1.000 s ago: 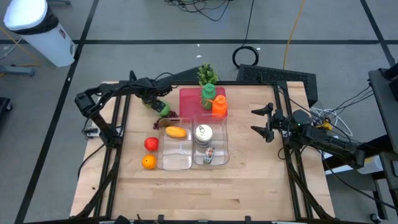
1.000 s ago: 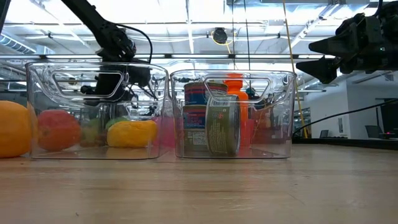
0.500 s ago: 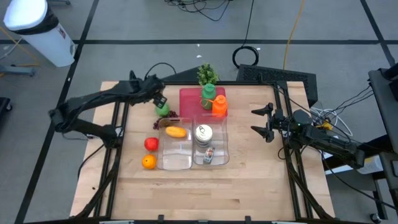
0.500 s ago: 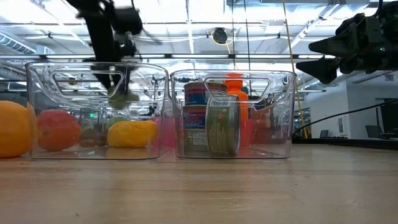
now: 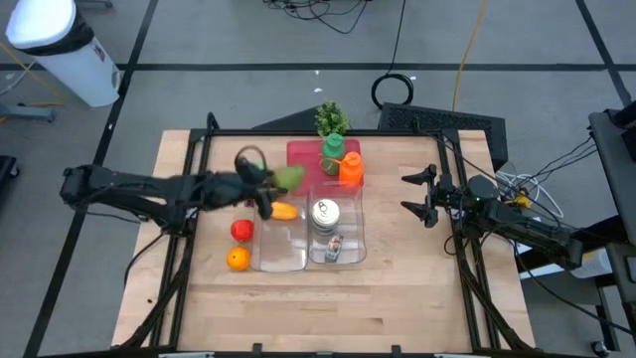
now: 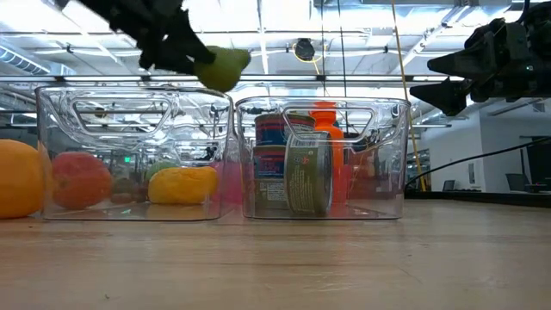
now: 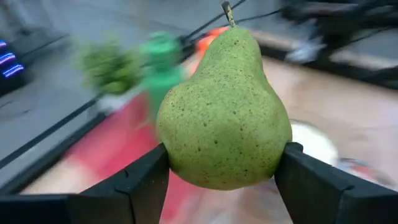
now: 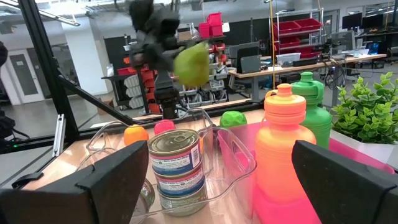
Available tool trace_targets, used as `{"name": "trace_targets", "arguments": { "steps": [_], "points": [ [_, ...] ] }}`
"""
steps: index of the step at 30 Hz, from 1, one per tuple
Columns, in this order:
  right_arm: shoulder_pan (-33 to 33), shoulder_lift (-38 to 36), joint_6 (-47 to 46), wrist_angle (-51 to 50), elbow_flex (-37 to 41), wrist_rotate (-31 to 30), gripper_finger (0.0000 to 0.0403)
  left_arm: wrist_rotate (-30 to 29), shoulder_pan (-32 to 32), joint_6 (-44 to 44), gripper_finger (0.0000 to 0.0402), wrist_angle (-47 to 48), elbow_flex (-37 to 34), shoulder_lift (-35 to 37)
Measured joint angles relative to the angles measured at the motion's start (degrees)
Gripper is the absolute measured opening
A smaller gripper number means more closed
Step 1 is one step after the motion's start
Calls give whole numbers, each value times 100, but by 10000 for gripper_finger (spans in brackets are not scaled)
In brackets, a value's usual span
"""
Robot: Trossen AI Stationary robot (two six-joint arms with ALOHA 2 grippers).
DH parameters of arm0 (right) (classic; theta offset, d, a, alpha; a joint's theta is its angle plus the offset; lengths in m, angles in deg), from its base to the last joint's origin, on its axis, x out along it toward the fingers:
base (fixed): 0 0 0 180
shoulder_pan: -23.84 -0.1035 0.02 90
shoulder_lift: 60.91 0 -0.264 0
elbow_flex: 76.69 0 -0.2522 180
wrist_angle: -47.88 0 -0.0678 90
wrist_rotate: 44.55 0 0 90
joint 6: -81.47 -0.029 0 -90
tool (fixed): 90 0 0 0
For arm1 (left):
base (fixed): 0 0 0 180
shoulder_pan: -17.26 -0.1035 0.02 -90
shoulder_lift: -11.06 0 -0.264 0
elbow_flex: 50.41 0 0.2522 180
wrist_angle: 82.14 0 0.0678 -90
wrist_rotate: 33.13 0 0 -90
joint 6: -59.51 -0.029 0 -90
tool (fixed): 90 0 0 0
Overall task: Pick & Place Food Item
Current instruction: Put the green pear into the left transparent bin
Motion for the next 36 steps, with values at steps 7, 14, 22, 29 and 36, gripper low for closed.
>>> {"name": "trace_targets", "arguments": {
  "steps": [7,14,22,29,36],
  "points": [
    [1,1,-1,-1,0,-2,375,1097,741,-821,268,-3321,-1234,25],
    [-1,-1,1,-1,1,1,375,1732,859,-1185,259,-4218,-1342,28],
    [-12,10,-223,735,1,-135,375,1765,994,-1422,265,-4707,-1342,-117],
    [-243,44,-1691,1076,3,149,375,1752,935,-1496,267,-4655,-1342,-227],
    [-482,280,-1724,1082,3,-102,375,1732,709,-1453,268,-4708,-1344,-382]
  ]
}}
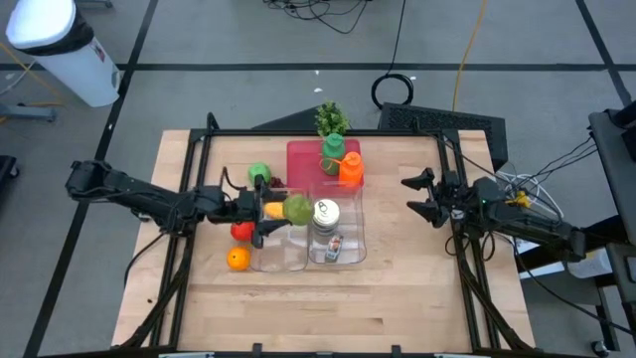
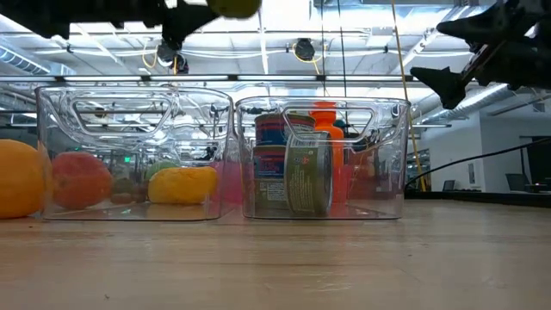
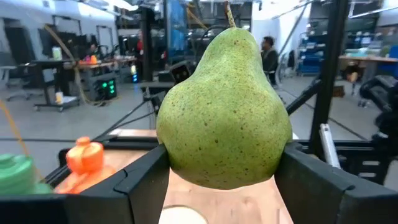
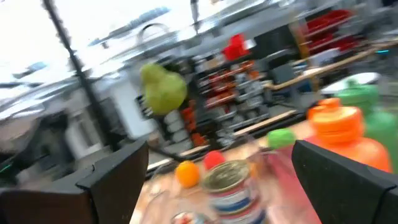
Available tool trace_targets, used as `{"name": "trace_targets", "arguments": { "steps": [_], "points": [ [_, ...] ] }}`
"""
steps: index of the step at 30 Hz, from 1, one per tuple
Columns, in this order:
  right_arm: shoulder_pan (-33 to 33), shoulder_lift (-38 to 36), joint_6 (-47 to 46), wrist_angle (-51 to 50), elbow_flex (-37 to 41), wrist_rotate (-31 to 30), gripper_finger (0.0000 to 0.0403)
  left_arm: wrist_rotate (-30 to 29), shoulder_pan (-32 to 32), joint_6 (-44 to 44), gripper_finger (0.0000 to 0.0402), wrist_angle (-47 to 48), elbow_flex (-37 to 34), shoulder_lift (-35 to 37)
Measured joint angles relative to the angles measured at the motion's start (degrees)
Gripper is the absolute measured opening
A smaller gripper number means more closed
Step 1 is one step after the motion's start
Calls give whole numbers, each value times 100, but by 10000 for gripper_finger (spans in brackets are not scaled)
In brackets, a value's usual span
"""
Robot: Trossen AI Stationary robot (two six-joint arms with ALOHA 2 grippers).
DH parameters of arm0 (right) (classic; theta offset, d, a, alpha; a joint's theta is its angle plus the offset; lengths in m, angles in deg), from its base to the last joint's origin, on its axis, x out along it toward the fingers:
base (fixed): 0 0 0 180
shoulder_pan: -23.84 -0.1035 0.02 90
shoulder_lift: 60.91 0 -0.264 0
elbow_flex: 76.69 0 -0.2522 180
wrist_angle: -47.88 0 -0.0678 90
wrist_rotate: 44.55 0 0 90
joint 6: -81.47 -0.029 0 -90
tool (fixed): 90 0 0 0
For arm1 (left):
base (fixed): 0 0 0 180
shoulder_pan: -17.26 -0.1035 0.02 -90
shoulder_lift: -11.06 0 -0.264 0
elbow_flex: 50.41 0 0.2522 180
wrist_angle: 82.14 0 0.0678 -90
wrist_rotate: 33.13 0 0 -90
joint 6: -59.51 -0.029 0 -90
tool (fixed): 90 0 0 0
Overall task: Pick & Place Food Item
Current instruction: Put the green pear into the left transparent bin
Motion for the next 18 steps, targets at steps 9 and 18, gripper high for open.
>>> {"name": "trace_targets", "arguments": {
  "steps": [9,18],
  "points": [
    [-262,984,188,1298,-5,-927,375,646,-601,423,268,-159,20,-58],
    [-1915,3361,1335,3205,-1001,-807,375,738,-660,230,269,-1156,166,-741]
  ]
}}
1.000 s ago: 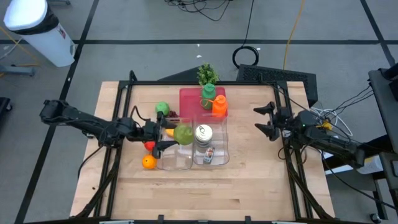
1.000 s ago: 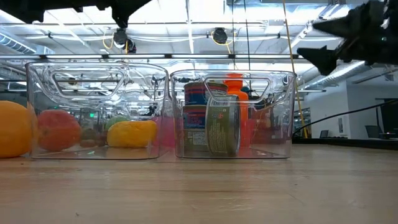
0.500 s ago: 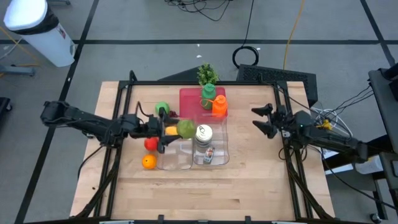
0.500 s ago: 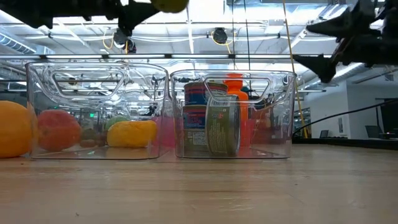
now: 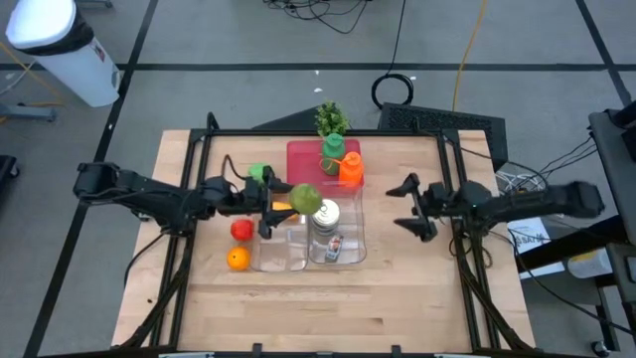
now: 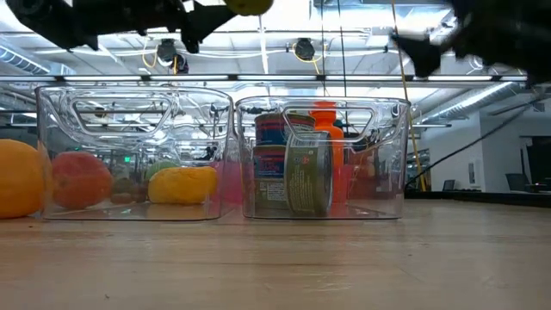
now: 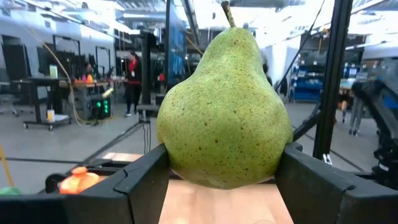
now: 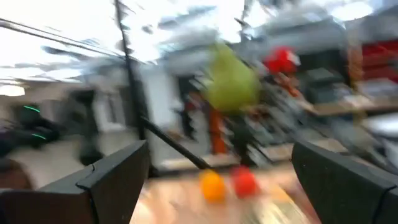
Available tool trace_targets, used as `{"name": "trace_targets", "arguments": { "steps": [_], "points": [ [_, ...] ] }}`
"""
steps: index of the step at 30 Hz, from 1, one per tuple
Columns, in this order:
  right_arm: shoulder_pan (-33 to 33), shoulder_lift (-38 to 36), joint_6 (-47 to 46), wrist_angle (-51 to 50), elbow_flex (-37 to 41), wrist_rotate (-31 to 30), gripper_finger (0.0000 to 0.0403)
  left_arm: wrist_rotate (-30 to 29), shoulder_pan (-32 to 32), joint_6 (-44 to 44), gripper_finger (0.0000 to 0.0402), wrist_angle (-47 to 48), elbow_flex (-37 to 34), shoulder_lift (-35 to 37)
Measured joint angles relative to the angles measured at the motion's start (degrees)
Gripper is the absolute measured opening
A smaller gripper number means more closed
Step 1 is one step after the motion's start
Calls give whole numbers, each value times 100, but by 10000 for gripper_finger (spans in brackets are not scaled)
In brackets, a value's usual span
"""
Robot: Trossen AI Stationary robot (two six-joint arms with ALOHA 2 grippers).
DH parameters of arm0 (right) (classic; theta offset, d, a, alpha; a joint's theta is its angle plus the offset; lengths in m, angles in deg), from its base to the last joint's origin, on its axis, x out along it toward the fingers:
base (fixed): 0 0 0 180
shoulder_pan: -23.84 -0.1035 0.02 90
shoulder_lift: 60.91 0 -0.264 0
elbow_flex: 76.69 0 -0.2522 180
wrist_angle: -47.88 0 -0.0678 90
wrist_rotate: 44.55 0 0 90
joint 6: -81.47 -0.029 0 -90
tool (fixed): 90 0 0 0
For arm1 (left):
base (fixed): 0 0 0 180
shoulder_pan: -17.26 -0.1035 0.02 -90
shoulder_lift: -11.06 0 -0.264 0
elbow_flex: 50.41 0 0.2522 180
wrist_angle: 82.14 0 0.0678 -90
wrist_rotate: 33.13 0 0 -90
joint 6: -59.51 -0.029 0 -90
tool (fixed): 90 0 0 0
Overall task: Pick & Place Food Item
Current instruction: Put the green pear into the left transparent bin
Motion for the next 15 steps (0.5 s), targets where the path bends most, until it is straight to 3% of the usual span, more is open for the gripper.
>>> {"name": "trace_targets", "arguments": {
  "steps": [4,11,15],
  "points": [
    [-523,1034,273,417,-638,-303,375,12,2,23,269,-4,225,-351],
    [-1007,2773,1901,746,-1565,-316,375,320,136,34,269,58,642,-799],
    [-1132,3592,2095,1461,-2016,-309,375,348,247,-88,269,95,716,-914]
  ]
}}
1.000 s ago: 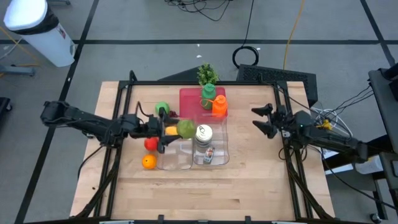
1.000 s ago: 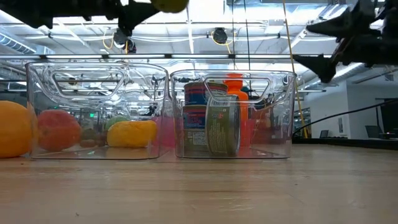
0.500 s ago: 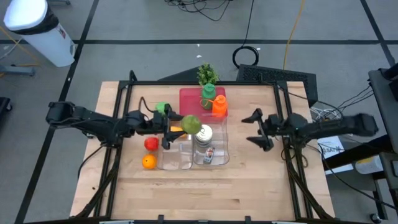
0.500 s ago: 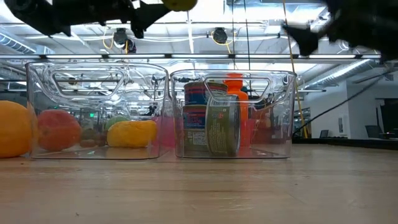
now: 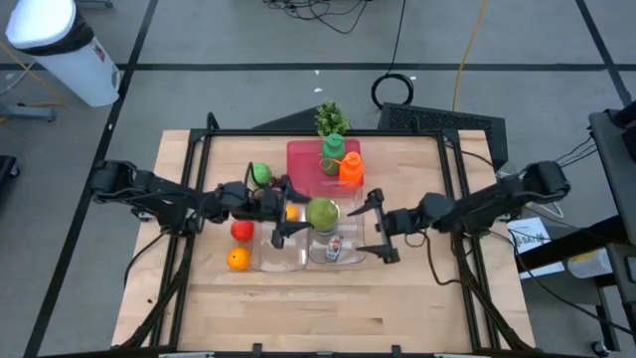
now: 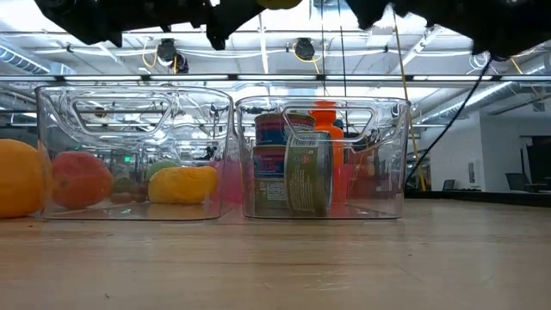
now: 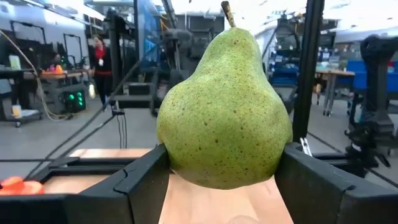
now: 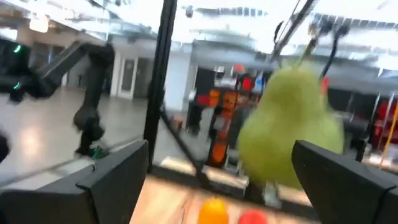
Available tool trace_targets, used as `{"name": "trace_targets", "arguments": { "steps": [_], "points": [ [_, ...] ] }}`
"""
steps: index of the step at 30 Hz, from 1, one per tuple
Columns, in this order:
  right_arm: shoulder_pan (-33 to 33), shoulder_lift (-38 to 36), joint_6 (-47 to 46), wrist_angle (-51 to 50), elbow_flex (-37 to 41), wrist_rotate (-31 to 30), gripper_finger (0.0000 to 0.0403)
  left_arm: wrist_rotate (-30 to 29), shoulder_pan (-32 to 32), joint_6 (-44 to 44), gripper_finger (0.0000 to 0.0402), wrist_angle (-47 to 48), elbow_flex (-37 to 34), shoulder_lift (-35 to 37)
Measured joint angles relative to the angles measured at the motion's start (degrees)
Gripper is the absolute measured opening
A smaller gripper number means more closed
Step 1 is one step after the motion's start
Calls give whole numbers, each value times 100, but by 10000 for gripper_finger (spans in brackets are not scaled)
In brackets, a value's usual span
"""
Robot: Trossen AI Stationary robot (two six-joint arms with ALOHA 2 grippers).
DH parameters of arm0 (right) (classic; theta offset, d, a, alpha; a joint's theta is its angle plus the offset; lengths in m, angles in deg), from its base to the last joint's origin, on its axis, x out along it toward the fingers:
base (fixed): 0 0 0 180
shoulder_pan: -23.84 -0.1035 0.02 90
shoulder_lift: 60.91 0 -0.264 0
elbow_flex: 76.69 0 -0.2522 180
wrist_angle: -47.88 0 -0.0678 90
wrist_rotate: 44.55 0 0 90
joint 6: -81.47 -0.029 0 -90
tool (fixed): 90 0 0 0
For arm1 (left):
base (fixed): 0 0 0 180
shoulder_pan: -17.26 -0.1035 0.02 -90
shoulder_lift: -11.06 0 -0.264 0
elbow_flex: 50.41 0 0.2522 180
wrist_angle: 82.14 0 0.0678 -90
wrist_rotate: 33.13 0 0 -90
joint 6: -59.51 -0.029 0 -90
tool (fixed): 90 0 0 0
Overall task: Pick & Place Food Item
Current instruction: Put the green pear into the left transparent bin
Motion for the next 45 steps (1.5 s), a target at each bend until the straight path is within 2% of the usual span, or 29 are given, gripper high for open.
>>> {"name": "trace_targets", "arguments": {
  "steps": [3,10,22,25,28,31,34,38,42,45],
  "points": [
    [7,429,16,302,-252,-151,375,2,39,-64,269,-18,2,3],
    [6,1151,-207,519,-719,-1202,375,2,61,-128,269,41,2,4],
    [2,1736,-724,624,-1340,-1222,373,3,72,-161,269,74,2,24],
    [2,1778,-701,670,-1370,-1220,353,-1,72,-196,269,92,2,31],
    [2,1780,-722,636,-1370,-1220,315,-10,72,-197,269,118,-1,28],
    [2,1778,-766,526,-1370,-1215,309,-85,72,-193,269,181,-1,26],
    [2,1777,-792,347,-1370,-1216,309,-125,73,-180,269,441,-5,95],
    [24,1740,-922,109,-1352,-1188,309,-250,83,-151,269,1240,-5,495],
    [106,1720,-1062,-231,-1354,-1223,309,-681,89,-11,268,2131,-4,1077],
    [131,1748,-1233,-940,-1374,-1081,309,-1030,86,376,267,2673,8,1481]
  ]
}}
